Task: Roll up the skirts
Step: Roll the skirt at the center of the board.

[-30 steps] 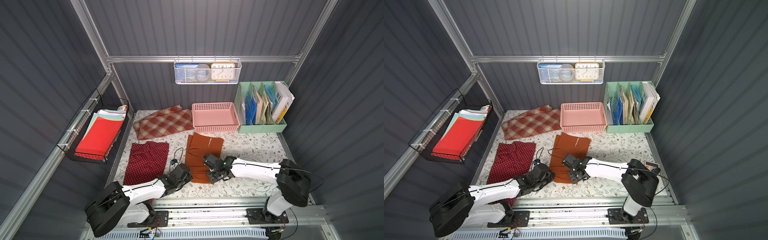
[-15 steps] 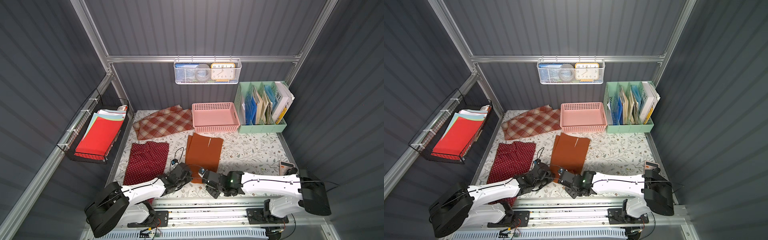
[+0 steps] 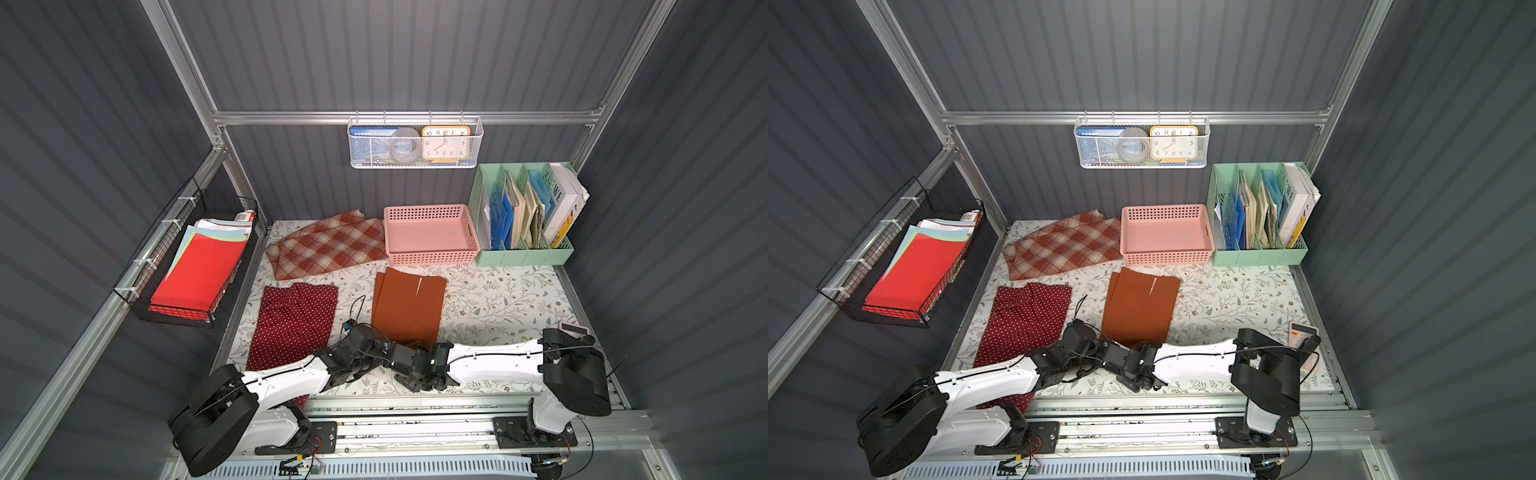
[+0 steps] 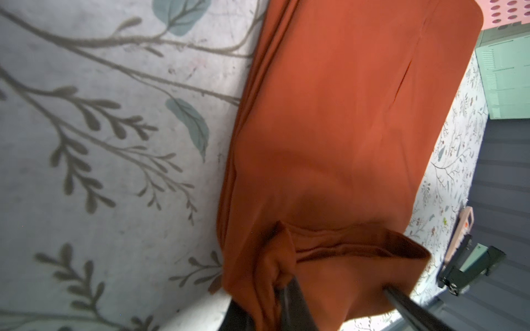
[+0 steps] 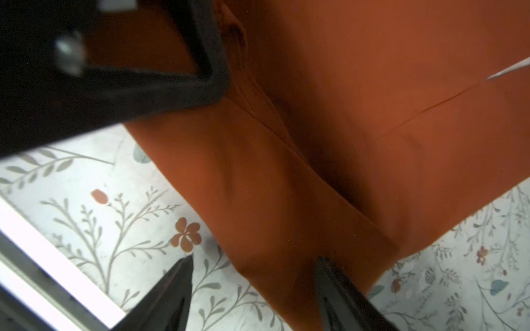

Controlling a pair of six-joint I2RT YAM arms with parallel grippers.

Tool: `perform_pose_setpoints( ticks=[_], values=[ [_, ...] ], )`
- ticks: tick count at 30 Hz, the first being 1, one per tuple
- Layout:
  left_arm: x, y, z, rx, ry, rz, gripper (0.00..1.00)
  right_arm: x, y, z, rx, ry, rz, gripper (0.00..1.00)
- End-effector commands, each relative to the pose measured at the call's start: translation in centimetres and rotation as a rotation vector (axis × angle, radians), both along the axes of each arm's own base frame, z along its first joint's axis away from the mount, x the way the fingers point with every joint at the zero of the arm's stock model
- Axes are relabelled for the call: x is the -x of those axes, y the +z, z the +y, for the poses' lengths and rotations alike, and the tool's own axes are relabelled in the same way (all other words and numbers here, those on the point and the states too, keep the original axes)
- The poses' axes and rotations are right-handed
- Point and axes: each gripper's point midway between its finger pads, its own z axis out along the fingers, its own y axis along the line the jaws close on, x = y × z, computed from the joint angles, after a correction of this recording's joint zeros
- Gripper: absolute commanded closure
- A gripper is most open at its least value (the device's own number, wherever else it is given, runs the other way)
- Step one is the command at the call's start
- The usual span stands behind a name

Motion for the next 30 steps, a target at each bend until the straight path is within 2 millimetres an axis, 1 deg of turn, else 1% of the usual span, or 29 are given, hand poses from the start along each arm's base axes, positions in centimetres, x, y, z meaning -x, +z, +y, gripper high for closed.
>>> perform_pose_setpoints(
  ticks=[1,6,8,11,12,13,15,17,21,23,24,26,27,29,30],
  values=[
    [0.6,0.6,-0.7,0.067,-0.077,0.007,1.00,0.4,-2.2,-0.5,0.087,0.074,0.009,0.26],
    [0.4,0.9,-1.2,0.086,-0.118,0.014,1.00,0.6,-4.9,-1.0,0.179,0.090,0.044,0.26],
    [0.3,1.0,-1.4,0.091,-0.130,0.012,1.00,0.4,-5.1,-1.0,0.191,0.087,0.039,0.29],
    [0.2,1.1,-1.7,0.116,-0.143,0.018,1.00,0.1,-5.1,-1.0,0.199,0.088,0.033,0.38],
    [0.2,1.2,-1.8,0.125,-0.150,0.018,1.00,0.3,-5.5,-1.8,0.233,0.084,0.057,0.43],
    [0.1,1.3,-1.8,0.131,-0.153,0.018,1.00,0.3,-5.6,-1.9,0.232,0.075,0.078,0.49],
    [-0.1,1.6,-1.8,0.136,-0.155,0.014,1.00,0.2,-5.5,-2.0,0.225,0.066,0.103,0.57],
    [-0.2,2.2,-1.8,0.150,-0.159,0.005,1.00,0.1,-5.9,-2.3,0.203,0.039,0.157,0.69],
    [-0.5,3.1,-1.8,0.156,-0.168,-0.016,1.00,0.3,-5.9,-2.5,0.170,0.014,0.254,0.91],
    [-0.6,3.3,-1.8,0.158,-0.174,-0.021,0.99,0.8,-5.8,-2.4,0.149,0.003,0.325,0.98],
    [-0.8,3.7,-1.8,0.160,-0.176,-0.029,0.90,1.2,-5.5,-2.2,0.134,0.005,0.363,1.00],
    [-1.1,4.1,-1.5,0.149,-0.162,-0.047,0.71,1.8,-5.0,-1.7,0.087,0.004,0.437,1.00],
    [-1.3,4.3,-1.1,0.136,-0.145,-0.052,0.57,2.1,-4.7,-1.4,0.053,-0.012,0.488,1.00],
    [-1.5,4.8,-0.3,0.115,-0.113,-0.068,0.50,2.4,-4.2,-1.0,-0.028,-0.044,0.591,1.00],
    [-1.5,5.0,0.2,0.103,-0.094,-0.076,0.45,2.8,-3.9,-0.7,-0.088,-0.062,0.668,1.00]
  ],
)
